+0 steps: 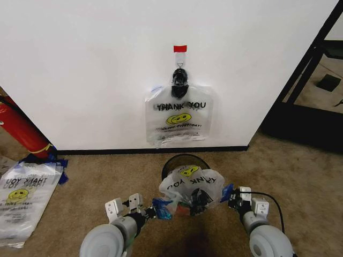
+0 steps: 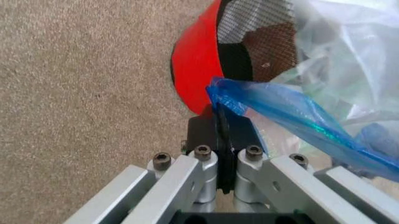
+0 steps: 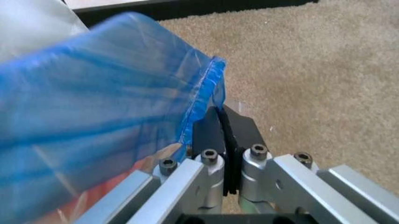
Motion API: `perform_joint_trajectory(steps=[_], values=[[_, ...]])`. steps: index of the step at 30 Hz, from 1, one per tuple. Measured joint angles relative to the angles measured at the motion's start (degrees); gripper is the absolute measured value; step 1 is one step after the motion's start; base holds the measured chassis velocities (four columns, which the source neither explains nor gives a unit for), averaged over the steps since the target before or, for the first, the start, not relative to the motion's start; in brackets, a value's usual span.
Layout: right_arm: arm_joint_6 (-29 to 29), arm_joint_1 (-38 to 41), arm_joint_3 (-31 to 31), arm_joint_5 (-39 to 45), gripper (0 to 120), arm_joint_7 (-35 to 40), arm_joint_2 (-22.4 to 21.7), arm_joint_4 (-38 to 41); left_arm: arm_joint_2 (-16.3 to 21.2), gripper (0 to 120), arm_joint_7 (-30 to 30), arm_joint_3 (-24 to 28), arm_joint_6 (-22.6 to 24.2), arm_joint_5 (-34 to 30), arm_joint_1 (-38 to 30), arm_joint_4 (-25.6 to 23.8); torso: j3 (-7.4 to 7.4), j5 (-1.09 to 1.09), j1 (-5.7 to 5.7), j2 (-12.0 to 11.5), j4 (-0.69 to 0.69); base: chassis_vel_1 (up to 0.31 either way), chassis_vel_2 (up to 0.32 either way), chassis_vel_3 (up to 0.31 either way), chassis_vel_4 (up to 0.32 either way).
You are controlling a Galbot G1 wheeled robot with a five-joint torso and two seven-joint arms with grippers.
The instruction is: Pick up the garbage bag from the wall and place it over the trash bin.
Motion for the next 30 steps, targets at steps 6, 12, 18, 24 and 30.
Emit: perform_joint_trajectory(steps=[6,12,18,24,30], values=[[1.12,2.03,-1.34,-0.76,0,-0.27,0.59,-1.96,-1.12,0,0.99,0.32,-1.42,2.25,-0.42,1.43,0.0,0.0,0.0,0.0,0.0,0.0,0.0,0.0,0.0],[2.44,3.54,-1.6,-1.33,0,-0.36,0.89,-3.73,-1.1,0,1.42,-0.56,-2.1,3.61,-0.25,1.73,0.0,0.0,0.0,0.0,0.0,0.0,0.0,0.0,0.0],[3.56,4.28,-0.73,-1.45,0,-0.33,0.77,-4.32,-0.77,0,1.83,-1.08,-2.31,4.3,1.18,-0.57,-0.01,0.0,-0.01,0.0,0.0,0.0,0.0,0.0,0.0],[4.3,4.5,-0.44,-1.42,0,-0.35,0.73,-4.45,-0.68,0,2.6,-1.04,-2.61,5.59,1.64,-1.26,-0.01,0.0,-0.01,0.01,0.0,0.0,0.0,0.0,0.0],[5.51,1.22,0.36,-3.7,10,-1.97,0.49,-2.5,0.2,14,4.44,-2.12,-2.04,7.31,4.69,-4.63,-0.01,0.0,-0.01,0.01,-0.01,0.0,0.0,0.0,0.0]])
